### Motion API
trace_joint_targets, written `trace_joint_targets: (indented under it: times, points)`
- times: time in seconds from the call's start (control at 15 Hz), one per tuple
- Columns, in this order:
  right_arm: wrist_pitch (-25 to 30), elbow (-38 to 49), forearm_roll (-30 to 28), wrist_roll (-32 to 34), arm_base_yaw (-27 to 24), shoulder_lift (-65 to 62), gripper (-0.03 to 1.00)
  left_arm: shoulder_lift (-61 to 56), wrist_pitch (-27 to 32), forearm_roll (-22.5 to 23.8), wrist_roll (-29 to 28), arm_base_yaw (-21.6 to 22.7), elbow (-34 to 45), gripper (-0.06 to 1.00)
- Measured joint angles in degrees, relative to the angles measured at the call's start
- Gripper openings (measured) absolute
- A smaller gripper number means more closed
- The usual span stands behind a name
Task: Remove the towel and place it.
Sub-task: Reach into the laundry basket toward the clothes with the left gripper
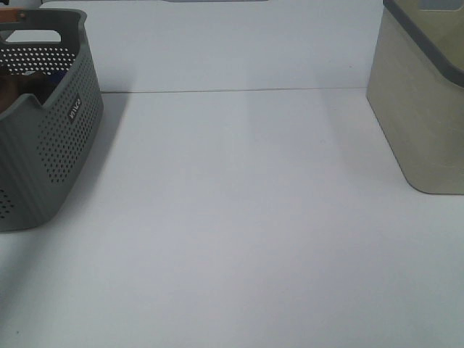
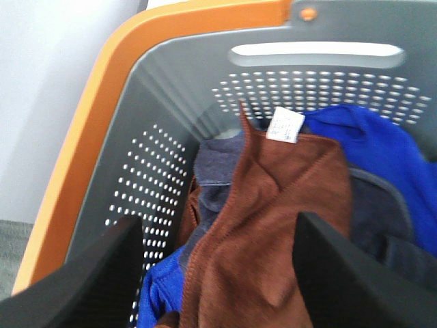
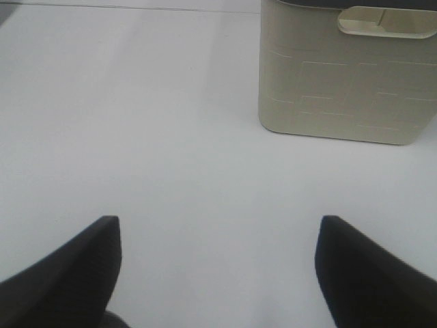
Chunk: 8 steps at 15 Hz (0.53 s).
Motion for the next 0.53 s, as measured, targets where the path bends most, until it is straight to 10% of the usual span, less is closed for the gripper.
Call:
trace_joint_targets:
  times: [0.53]
  points:
    - [0.0,0.0,0.0,0.0,0.0,0.0,0.75,14.95,-0.06,-11.12,6.65,6.19,-13.01,0.61]
